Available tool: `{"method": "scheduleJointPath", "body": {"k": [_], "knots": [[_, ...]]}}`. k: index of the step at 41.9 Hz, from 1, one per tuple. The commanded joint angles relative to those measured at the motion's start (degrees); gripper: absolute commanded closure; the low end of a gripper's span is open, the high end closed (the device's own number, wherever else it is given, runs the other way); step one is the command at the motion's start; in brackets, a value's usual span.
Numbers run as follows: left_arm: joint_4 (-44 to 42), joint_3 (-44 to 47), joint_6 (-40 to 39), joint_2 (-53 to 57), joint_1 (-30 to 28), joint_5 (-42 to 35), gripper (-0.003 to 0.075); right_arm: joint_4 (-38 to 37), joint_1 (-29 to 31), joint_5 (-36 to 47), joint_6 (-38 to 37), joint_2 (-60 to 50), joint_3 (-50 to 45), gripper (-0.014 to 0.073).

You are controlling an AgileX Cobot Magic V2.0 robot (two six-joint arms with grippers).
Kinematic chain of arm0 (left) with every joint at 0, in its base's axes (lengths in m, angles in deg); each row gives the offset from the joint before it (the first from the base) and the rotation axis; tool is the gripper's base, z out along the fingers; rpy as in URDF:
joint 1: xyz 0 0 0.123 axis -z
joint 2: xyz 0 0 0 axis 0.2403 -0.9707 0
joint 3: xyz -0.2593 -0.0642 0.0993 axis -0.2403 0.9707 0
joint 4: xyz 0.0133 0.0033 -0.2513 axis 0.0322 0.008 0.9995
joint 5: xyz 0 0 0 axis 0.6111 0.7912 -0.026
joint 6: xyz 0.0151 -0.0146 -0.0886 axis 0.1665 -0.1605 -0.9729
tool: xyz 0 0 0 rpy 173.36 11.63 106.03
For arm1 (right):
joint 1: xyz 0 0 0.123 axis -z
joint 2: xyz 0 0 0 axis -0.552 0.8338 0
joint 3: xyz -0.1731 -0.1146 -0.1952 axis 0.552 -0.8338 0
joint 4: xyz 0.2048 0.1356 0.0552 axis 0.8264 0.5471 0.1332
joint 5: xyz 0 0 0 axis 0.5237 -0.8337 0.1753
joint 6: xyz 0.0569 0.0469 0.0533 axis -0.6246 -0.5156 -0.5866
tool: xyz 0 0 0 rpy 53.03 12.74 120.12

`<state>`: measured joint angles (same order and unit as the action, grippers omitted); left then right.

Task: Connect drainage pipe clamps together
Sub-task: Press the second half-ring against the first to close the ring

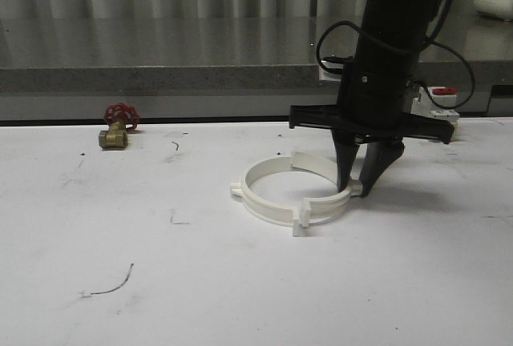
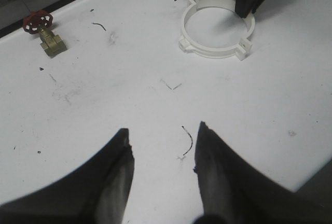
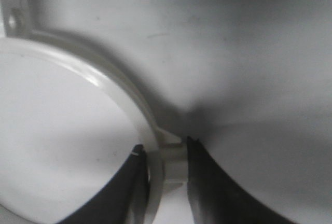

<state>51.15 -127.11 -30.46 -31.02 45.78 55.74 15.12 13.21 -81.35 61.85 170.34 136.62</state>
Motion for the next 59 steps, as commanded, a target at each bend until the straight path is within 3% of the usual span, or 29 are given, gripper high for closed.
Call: {"method": "scheduleJointPath", "body": {"k": [1, 35, 59], "knots": [[0.44, -1.39, -0.12, 0.30, -0.09, -3.78, 0.0437, 0.32, -0.06, 0.75, -0.17, -2.81, 1.55, 0.0400], [0.44, -1.39, -0.12, 0.30, -0.09, -3.78, 0.0437, 0.37, -0.10, -0.20, -0.17, -2.48, 1.55, 0.0331], [0.44, -1.39, -0.12, 0.30, -0.09, -3.78, 0.0438, 1.99, -0.10, 0.82, -0.17, -2.53, 1.55, 0.0331]]}}
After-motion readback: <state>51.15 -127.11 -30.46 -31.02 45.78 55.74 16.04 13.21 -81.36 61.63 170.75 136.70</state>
